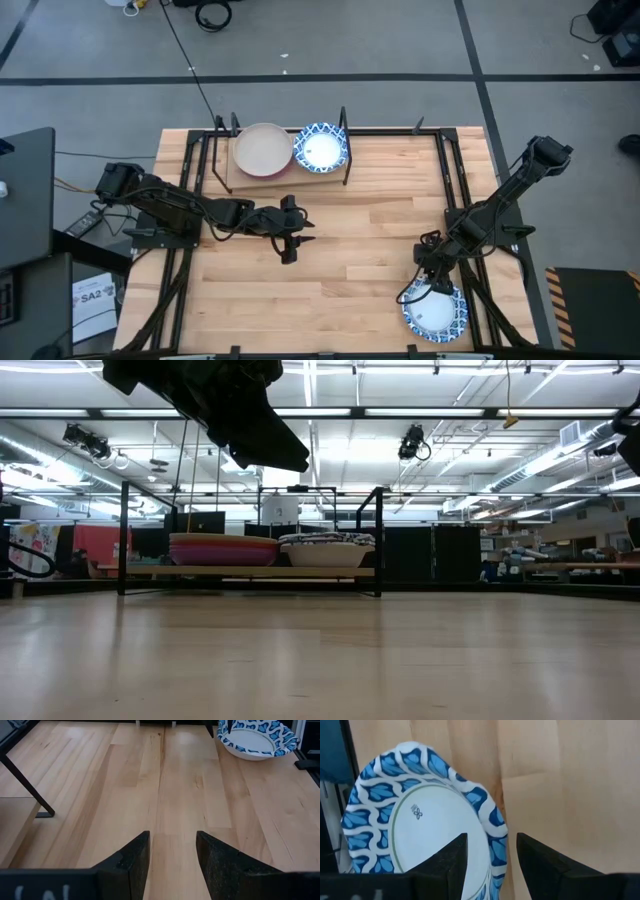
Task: Place and stack plates onto a shelf
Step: Stack the blue patterned bowl on top of the blue patterned bowl on the shelf
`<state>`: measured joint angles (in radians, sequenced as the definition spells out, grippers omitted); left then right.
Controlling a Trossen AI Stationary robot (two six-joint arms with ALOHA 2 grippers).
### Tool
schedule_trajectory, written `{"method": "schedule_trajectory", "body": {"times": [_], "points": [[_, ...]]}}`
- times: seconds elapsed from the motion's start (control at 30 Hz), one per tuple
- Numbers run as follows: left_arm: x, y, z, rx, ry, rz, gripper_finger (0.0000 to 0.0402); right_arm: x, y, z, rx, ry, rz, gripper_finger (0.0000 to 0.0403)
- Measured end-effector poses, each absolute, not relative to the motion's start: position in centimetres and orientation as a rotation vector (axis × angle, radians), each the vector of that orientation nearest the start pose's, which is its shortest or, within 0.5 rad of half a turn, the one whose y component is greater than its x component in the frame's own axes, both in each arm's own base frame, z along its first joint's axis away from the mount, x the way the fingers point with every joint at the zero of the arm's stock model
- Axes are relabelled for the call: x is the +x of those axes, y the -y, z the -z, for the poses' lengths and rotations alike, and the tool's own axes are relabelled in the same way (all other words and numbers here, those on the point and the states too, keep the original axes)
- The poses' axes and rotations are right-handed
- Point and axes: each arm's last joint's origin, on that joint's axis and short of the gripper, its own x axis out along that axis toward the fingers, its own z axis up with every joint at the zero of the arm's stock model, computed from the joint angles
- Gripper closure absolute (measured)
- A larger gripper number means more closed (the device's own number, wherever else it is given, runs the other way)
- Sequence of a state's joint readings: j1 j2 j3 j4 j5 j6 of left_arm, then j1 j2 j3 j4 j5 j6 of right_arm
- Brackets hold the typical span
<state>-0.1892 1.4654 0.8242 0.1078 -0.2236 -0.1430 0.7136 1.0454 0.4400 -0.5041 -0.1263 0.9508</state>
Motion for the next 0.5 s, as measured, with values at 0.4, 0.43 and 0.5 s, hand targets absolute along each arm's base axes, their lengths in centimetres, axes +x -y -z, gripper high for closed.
{"method": "schedule_trajectory", "body": {"times": [0.4,0.43,0.5], "points": [[30.28,5.14,-21.87,-0.03,-0.518,-0.071,0.0235,12.31,-11.17,-15.56,0.466,-1.324,-0.186,0.0267],[30.28,5.15,-21.87,-0.03,-0.518,-0.071,0.0235,12.31,-11.17,-15.56,0.466,-1.324,-0.187,0.0273],[30.28,5.15,-21.87,-0.03,-0.518,-0.071,0.0235,12.31,-11.17,-15.56,0.466,-1.324,-0.187,0.0286]]}}
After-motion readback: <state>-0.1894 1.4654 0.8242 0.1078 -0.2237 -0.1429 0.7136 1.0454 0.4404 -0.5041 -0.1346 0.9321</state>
